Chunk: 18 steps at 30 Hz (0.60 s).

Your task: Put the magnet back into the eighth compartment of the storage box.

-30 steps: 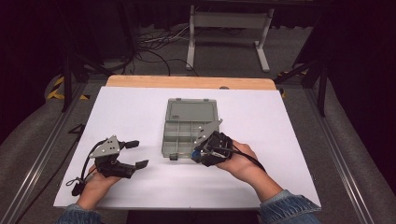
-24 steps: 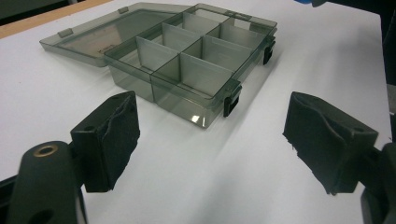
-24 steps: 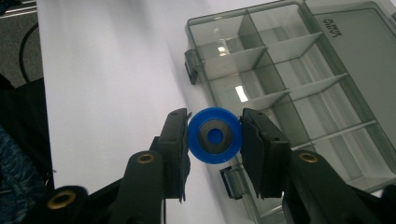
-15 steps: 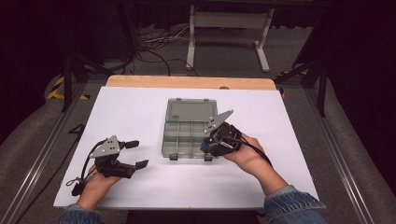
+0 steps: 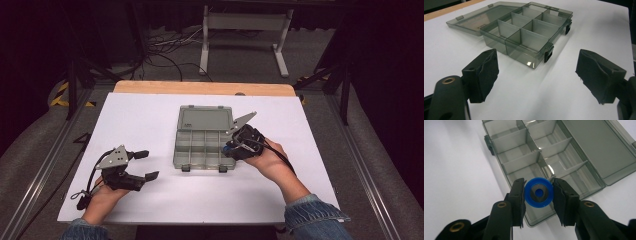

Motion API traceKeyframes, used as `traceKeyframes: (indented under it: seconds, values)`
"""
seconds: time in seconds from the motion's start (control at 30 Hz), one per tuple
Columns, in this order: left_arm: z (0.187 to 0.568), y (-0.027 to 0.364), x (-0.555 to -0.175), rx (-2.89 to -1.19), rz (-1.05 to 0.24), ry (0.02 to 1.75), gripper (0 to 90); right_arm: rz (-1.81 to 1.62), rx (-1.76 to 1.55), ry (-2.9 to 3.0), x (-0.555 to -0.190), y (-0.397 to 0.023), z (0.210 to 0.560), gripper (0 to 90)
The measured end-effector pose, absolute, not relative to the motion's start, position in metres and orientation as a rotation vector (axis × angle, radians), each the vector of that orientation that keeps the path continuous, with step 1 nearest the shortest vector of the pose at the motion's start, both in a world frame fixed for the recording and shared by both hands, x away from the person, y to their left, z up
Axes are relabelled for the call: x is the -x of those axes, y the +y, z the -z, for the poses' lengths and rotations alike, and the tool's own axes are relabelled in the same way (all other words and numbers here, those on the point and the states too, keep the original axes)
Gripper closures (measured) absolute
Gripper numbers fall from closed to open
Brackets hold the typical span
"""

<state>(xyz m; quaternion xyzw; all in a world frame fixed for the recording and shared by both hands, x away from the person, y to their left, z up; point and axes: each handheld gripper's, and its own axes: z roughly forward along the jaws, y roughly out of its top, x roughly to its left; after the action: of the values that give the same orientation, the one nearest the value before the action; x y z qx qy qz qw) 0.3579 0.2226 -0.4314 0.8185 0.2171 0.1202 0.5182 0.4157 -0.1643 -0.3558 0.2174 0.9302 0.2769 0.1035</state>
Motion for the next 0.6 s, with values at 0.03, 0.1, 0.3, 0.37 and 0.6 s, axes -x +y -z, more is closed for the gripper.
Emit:
traceKeyframes:
  seconds: [0.03, 0.1, 0.3, 0.37, 0.6]
  values:
    - [0.431, 0.222, -0.358, -1.964, -0.288, 0.521, 18.7, -0.817, -0.641, 2.744, -0.416, -0.164, 0.356, 62.8]
    - [0.432, 0.222, -0.358, -1.965, -0.287, 0.521, 18.7, -0.8, -0.666, 2.737, -0.418, -0.166, 0.357, 62.8]
    - [0.432, 0.222, -0.358, -1.966, -0.287, 0.524, 18.7, -0.783, -0.701, 2.735, -0.424, -0.167, 0.364, 62.8]
    - [0.432, 0.222, -0.358, -1.967, -0.285, 0.524, 18.6, -0.768, -0.71, 2.74, -0.425, -0.167, 0.367, 62.8]
    - [0.432, 0.222, -0.358, -1.966, -0.285, 0.524, 18.6, -0.739, -0.747, 2.756, -0.431, -0.167, 0.379, 62.7]
